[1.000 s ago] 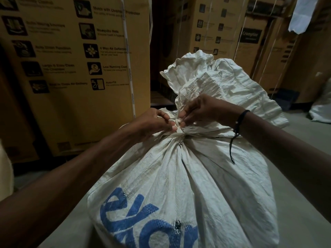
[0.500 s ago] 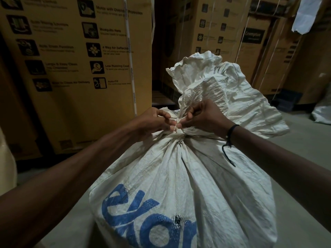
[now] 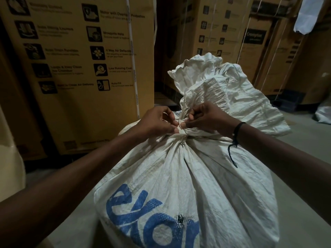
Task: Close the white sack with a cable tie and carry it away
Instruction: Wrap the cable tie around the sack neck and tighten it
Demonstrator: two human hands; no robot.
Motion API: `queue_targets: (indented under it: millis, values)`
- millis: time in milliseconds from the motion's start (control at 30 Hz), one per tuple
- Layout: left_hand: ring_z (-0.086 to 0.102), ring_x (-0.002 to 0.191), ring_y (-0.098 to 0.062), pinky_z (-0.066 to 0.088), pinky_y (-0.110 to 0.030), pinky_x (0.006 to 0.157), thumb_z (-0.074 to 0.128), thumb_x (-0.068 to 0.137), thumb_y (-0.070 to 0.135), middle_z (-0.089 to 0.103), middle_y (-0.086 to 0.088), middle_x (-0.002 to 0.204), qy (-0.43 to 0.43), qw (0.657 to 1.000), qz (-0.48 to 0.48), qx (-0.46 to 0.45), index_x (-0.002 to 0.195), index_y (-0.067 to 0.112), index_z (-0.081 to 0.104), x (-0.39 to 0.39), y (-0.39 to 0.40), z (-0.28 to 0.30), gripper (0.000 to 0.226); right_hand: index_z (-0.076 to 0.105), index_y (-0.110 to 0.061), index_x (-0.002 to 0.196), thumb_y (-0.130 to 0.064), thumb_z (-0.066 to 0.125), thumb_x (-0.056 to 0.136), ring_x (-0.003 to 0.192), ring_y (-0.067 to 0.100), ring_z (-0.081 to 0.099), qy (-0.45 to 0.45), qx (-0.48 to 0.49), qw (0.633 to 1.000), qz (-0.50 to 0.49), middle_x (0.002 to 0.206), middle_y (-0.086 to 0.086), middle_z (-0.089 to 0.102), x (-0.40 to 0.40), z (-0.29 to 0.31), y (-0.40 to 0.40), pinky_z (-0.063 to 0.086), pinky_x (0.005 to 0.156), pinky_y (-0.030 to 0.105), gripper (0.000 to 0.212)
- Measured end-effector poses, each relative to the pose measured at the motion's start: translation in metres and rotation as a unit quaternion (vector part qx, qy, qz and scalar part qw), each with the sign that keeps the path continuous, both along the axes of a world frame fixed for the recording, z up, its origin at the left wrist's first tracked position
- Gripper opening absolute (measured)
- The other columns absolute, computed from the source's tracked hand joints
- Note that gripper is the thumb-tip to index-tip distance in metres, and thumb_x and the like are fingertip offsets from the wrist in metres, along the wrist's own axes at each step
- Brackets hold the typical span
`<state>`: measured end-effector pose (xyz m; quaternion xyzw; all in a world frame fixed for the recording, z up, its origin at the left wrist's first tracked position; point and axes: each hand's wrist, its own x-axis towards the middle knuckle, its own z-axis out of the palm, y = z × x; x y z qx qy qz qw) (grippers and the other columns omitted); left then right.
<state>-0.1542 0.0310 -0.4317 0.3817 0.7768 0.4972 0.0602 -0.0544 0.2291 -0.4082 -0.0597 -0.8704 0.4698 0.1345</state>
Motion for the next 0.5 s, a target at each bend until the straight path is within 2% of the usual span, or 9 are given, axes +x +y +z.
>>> queue_targets:
  millis: [33,100,167,233,300,367,400,500]
  values:
    - [0.080,0.090,-0.021,0.065,-0.048,0.088,0.094,0.068,0.005,0.080,-0.004,0.099,0.030,0.999,0.023,-0.007,0.091,0.014,0.071,0.001,0.000,-0.001,0.034,0.070,-0.017,0.071,-0.021,0.095,0.065,0.076,0.028,0.065,-0.007,-0.014,1.000,0.013,0.095,0.034,0.075,0.001,0.001,0.001,0.047,0.051,0.021,0.027]
    - [0.078,0.085,-0.013,0.065,-0.040,0.087,0.096,0.070,0.014,0.079,0.000,0.101,0.078,0.996,0.043,-0.021,0.087,0.018,0.078,0.004,0.000,-0.002,0.025,0.072,-0.018,0.073,-0.009,0.092,0.077,0.068,0.028,0.057,-0.020,-0.037,0.998,0.041,0.086,0.025,0.074,0.001,0.001,0.007,0.040,0.048,0.024,0.023]
    - [0.072,0.079,-0.001,0.062,-0.023,0.080,0.093,0.075,0.018,0.078,0.004,0.098,0.120,0.991,0.048,-0.032,0.083,0.019,0.081,0.009,0.000,-0.003,0.014,0.070,-0.011,0.079,0.003,0.085,0.086,0.055,0.018,0.061,-0.023,-0.045,0.997,0.056,0.071,0.009,0.075,0.003,0.003,0.009,0.041,0.043,0.021,0.021]
    - [0.070,0.077,-0.001,0.059,-0.020,0.075,0.091,0.077,0.015,0.073,0.008,0.087,0.141,0.989,0.051,-0.014,0.080,0.016,0.083,0.015,0.000,-0.004,0.010,0.069,-0.003,0.086,0.008,0.082,0.087,0.053,0.003,0.067,-0.020,-0.041,0.998,0.052,0.067,0.001,0.075,0.007,0.005,0.006,0.047,0.045,0.013,0.016]
    - [0.069,0.075,0.000,0.058,-0.015,0.072,0.091,0.076,0.007,0.070,0.011,0.081,0.123,0.990,0.061,0.025,0.080,0.011,0.084,0.018,0.000,-0.008,0.009,0.074,0.001,0.092,0.002,0.088,0.083,0.062,0.003,0.073,-0.012,-0.009,0.999,0.028,0.070,0.000,0.079,0.008,0.004,0.002,0.056,0.058,0.013,0.017]
    - [0.068,0.070,0.002,0.055,-0.010,0.068,0.090,0.076,0.004,0.072,0.009,0.077,0.094,0.991,0.079,0.060,0.079,0.009,0.084,0.019,0.000,-0.013,0.009,0.080,-0.003,0.095,-0.010,0.096,0.075,0.075,0.007,0.078,0.001,0.028,1.000,0.001,0.080,0.001,0.084,0.007,0.001,-0.003,0.064,0.078,0.021,0.027]
    - [0.069,0.070,0.000,0.055,-0.012,0.068,0.090,0.076,0.005,0.074,0.006,0.076,0.089,0.990,0.082,0.070,0.078,0.010,0.084,0.019,0.000,-0.016,0.008,0.083,-0.006,0.096,-0.014,0.098,0.073,0.079,0.007,0.079,0.006,0.042,0.999,-0.011,0.083,0.001,0.085,0.007,0.001,-0.006,0.063,0.085,0.025,0.029]
    - [0.071,0.072,-0.003,0.058,-0.015,0.069,0.090,0.076,0.006,0.078,-0.003,0.081,0.073,0.992,0.079,0.072,0.081,0.008,0.085,0.018,0.001,-0.017,0.008,0.086,-0.017,0.098,-0.026,0.101,0.069,0.083,0.003,0.079,0.019,0.077,0.997,-0.022,0.082,-0.008,0.085,0.008,0.001,-0.012,0.063,0.089,0.026,0.034]
